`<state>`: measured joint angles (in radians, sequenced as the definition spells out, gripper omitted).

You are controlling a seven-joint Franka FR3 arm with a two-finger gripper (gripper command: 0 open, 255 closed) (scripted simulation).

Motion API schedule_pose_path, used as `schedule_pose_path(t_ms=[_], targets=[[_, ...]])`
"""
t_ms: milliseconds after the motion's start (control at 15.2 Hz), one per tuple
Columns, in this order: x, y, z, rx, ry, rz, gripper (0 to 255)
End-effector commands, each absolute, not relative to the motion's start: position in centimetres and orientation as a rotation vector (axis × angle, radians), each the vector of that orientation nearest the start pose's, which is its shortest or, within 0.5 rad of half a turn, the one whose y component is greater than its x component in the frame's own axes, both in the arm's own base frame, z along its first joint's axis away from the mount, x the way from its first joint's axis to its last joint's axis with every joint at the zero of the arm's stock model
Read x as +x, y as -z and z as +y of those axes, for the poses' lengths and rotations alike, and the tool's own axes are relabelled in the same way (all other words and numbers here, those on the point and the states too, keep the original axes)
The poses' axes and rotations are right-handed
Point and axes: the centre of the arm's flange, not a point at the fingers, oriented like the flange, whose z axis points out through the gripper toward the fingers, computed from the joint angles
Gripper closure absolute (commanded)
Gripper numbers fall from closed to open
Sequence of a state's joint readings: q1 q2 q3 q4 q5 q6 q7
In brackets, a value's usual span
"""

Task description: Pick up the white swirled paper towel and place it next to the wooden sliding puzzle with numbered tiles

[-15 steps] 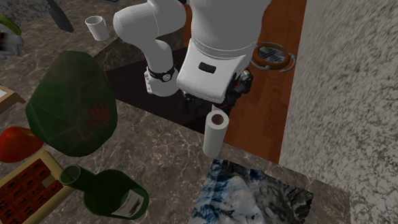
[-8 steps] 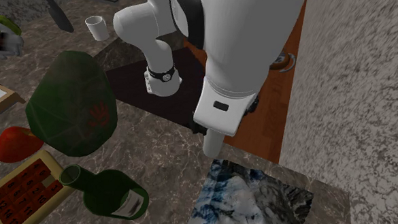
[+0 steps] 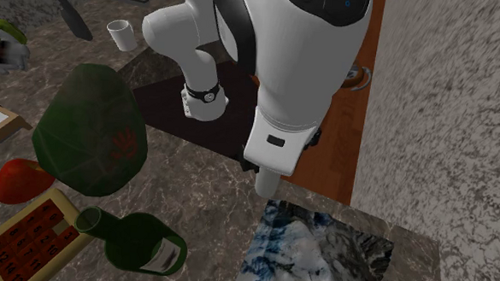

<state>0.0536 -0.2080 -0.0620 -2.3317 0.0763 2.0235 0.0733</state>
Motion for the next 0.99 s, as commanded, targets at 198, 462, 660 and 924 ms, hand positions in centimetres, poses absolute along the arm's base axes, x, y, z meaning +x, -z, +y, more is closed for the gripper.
schedule_pose_path(t_ms=[198,462,660,924], targets=[[46.3,-41.2,0.0,-3.056,-0.158,0.178,255],[46.3,-41.2,0.0,-3.056,-0.158,0.178,255],[46.3,-41.2,0.0,-3.056,-0.158,0.178,255],[46.3,-42.3,0.0,-3.056,-0.158,0.178,255]])
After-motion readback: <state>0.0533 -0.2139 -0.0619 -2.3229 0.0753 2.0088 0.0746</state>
